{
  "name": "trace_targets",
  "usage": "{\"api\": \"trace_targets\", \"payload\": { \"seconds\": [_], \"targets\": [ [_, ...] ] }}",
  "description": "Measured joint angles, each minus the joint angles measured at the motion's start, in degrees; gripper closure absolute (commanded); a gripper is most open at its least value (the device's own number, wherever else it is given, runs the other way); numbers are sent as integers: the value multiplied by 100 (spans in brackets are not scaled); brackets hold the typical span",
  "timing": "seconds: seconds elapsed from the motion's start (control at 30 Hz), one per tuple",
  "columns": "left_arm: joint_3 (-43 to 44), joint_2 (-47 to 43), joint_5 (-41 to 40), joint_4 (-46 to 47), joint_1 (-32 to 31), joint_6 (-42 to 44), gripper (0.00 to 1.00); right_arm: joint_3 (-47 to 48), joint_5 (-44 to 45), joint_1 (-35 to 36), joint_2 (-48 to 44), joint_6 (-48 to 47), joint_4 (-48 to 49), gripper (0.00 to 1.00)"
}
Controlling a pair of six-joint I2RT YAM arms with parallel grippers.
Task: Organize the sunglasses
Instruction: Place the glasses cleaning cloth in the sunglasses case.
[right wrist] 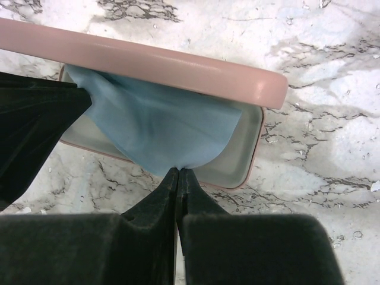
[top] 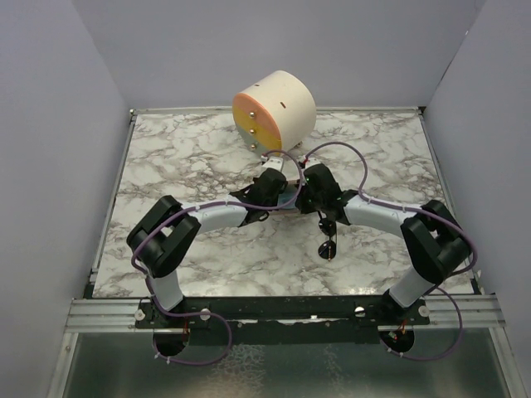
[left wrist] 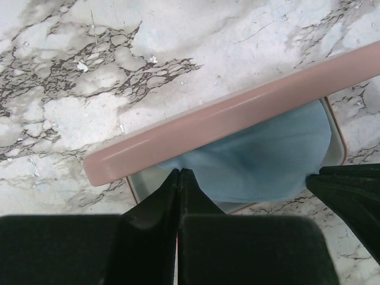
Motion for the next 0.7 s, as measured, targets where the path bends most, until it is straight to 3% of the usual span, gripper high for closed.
{"api": "trace_targets", "payload": {
  "seconds": [0.7],
  "targets": [
    [216, -459, -48, -240, -44, 212, 100, 238, 22, 0, -435, -94, -83, 99]
  ]
}}
